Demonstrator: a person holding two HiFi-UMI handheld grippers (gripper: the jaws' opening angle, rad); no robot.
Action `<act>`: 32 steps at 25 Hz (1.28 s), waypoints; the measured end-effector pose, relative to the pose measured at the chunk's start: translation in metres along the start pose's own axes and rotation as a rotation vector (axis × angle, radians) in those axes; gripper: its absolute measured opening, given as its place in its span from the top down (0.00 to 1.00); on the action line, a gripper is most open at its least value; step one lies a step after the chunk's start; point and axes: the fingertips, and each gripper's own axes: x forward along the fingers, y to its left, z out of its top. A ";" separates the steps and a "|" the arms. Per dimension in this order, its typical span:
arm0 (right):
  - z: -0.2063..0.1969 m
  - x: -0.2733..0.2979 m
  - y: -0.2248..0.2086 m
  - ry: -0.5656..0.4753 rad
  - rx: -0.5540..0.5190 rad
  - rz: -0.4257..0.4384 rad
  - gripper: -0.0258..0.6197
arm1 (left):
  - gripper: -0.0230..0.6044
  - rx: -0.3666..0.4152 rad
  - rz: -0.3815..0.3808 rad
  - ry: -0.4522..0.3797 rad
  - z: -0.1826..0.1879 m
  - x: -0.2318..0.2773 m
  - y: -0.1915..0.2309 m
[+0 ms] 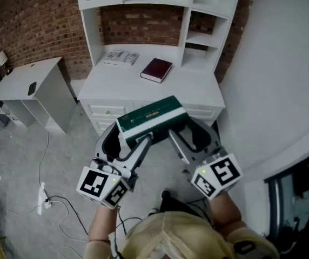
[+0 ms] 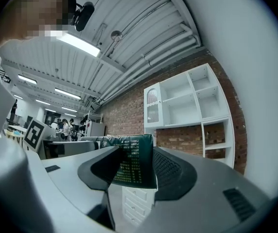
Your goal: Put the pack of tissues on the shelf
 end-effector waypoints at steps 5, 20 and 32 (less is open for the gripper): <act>0.001 0.030 -0.025 -0.007 -0.028 -0.017 0.64 | 0.38 -0.007 -0.010 -0.004 0.001 0.032 0.023; 0.001 0.157 -0.117 -0.112 -0.003 0.014 0.64 | 0.38 0.064 0.020 0.005 0.017 0.155 0.118; 0.023 0.240 -0.207 -0.120 -0.013 -0.052 0.64 | 0.38 0.043 -0.038 0.022 0.039 0.271 0.173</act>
